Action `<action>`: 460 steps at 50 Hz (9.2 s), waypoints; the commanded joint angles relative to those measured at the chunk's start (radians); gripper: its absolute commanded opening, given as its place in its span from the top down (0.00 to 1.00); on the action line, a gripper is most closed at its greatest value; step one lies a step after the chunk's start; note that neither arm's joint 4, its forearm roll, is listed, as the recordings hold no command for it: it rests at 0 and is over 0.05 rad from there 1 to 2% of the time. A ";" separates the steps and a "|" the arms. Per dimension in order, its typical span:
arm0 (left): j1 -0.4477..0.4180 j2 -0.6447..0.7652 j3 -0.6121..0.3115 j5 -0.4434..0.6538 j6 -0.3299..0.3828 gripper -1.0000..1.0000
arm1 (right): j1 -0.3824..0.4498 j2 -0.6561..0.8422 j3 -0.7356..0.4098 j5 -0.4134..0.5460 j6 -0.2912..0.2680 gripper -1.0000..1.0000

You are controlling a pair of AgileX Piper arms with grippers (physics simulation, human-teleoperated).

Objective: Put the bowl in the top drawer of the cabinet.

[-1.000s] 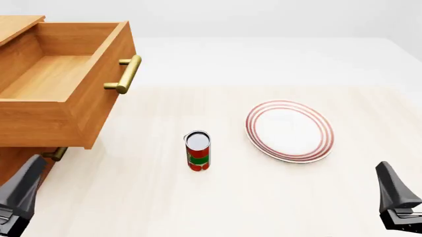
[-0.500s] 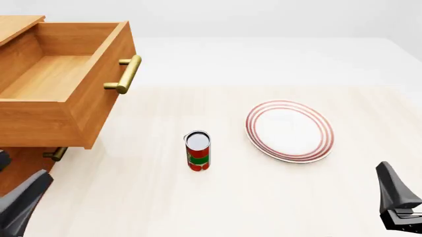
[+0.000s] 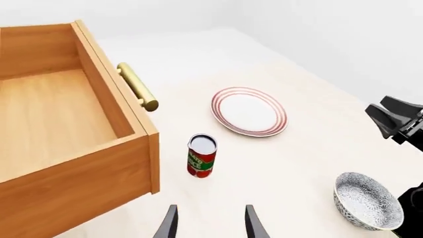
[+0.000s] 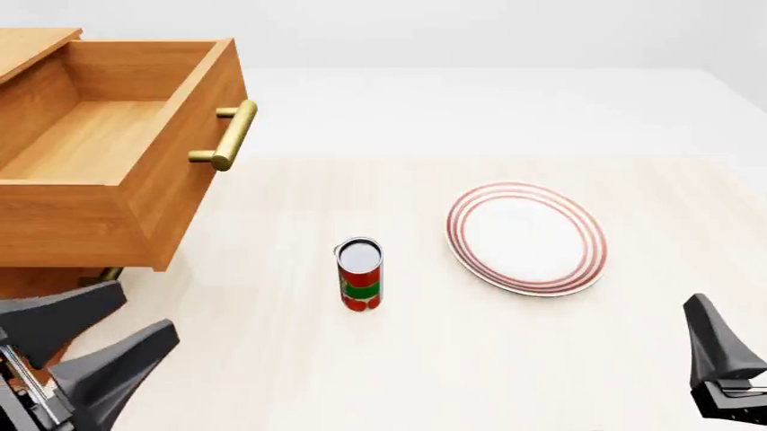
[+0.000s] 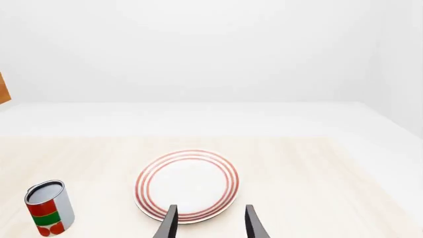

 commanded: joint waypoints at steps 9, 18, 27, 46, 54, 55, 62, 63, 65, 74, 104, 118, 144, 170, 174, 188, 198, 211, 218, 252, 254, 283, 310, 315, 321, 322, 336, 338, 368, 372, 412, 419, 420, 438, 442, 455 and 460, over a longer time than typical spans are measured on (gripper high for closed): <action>-0.177 0.263 -0.019 -0.117 -0.145 0.00 | 0.000 0.000 0.000 0.000 0.000 0.00; -0.256 0.358 -0.028 -0.166 -0.218 0.00 | 0.000 0.000 0.000 0.000 0.000 0.00; -0.319 0.439 -0.020 -0.218 -0.338 0.00 | 0.000 0.000 0.000 0.000 0.000 0.00; -0.442 0.665 -0.081 -0.311 -0.463 0.00 | 0.000 0.000 0.000 0.000 0.000 0.00; -0.475 0.713 -0.095 -0.344 -0.489 0.00 | 0.000 0.000 0.000 0.000 0.000 0.00; -0.479 0.720 -0.096 -0.349 -0.491 0.00 | 0.000 0.000 0.000 0.000 0.000 0.00; -0.496 0.745 -0.094 -0.374 -0.516 0.00 | 0.000 0.000 0.000 0.000 0.000 0.00; -0.498 0.751 -0.093 -0.378 -0.522 0.00 | 0.000 0.000 0.000 0.000 0.000 0.00; -0.499 0.757 -0.093 -0.384 -0.525 0.00 | 0.000 0.000 0.000 0.000 0.000 0.00; -0.512 0.802 -0.088 -0.425 -0.550 0.00 | 0.000 0.000 0.000 0.000 0.000 0.00; -0.586 0.983 -0.168 -0.515 -0.587 0.00 | 0.000 0.000 0.000 0.000 0.000 0.00; -0.626 1.064 -0.195 -0.553 -0.603 0.00 | 0.000 0.000 0.000 0.000 0.000 0.00; -0.665 1.175 -0.221 -0.617 -0.643 0.00 | 0.000 0.000 0.000 0.000 0.000 0.00; -0.680 1.261 -0.234 -0.674 -0.730 0.00 | 0.000 0.000 0.000 0.000 0.000 0.00; -0.685 1.277 -0.239 -0.681 -0.743 0.00 | 0.000 0.000 0.000 0.000 0.000 0.00; -0.695 1.342 -0.276 -0.695 -0.779 0.00 | 0.000 0.000 0.000 0.000 0.000 0.00; -0.700 1.364 -0.308 -0.675 -0.785 0.00 | 0.000 0.000 0.000 0.000 0.000 0.00; -0.707 1.386 -0.339 -0.658 -0.785 0.00 | 0.000 0.000 0.000 0.000 0.000 0.00; -0.713 1.390 -0.359 -0.633 -0.786 0.00 | 0.000 0.000 0.000 0.000 0.000 0.00; -0.725 1.447 -0.410 -0.627 -0.807 0.00 | 0.000 0.000 0.000 0.000 0.000 0.00; -0.725 1.449 -0.410 -0.630 -0.811 0.00 | 0.000 0.000 0.000 0.000 0.000 0.00; -0.719 1.499 -0.429 -0.656 -0.842 0.00 | 0.000 0.000 0.000 0.000 0.000 0.00; -0.726 1.562 -0.463 -0.681 -0.850 0.00 | 0.000 0.000 0.000 0.000 0.000 0.00; -0.720 1.567 -0.469 -0.679 -0.846 0.00 | 0.000 0.000 0.000 0.000 0.000 0.00; -0.718 1.583 -0.474 -0.686 -0.847 0.00 | 0.000 0.000 0.000 0.000 0.000 0.00; -0.718 1.587 -0.476 -0.688 -0.847 0.00 | 0.000 0.000 0.000 0.000 0.000 0.00; -0.717 1.632 -0.495 -0.700 -0.846 0.00 | 0.000 0.000 0.000 0.000 0.000 0.00; -0.719 1.637 -0.498 -0.700 -0.847 0.00 | 0.000 0.000 0.000 0.000 0.000 0.00; -0.733 1.687 -0.523 -0.719 -0.859 0.00 | 0.000 0.000 0.000 0.000 0.000 0.00; -0.734 1.692 -0.526 -0.721 -0.861 0.00 | 0.000 0.000 0.000 0.000 0.000 0.00; -0.676 1.672 -0.542 -0.680 -0.826 1.00 | 0.000 0.000 0.000 0.000 0.000 0.00; -0.653 1.627 -0.538 -0.648 -0.806 1.00 | 0.000 0.000 0.000 0.000 0.000 0.00; -0.647 1.618 -0.538 -0.641 -0.802 1.00 | 0.000 0.000 0.000 0.000 0.000 0.00; -0.573 1.471 -0.532 -0.531 -0.736 1.00 | 0.000 0.000 0.000 0.000 0.000 0.00; -0.567 1.445 -0.536 -0.510 -0.726 1.00 | 0.000 0.000 0.000 0.000 0.000 0.00; -0.552 1.359 -0.545 -0.460 -0.706 1.00 | 0.000 0.000 0.000 0.000 0.000 0.00; -0.546 1.322 -0.552 -0.436 -0.700 1.00 | 0.000 0.000 0.000 0.000 0.000 0.00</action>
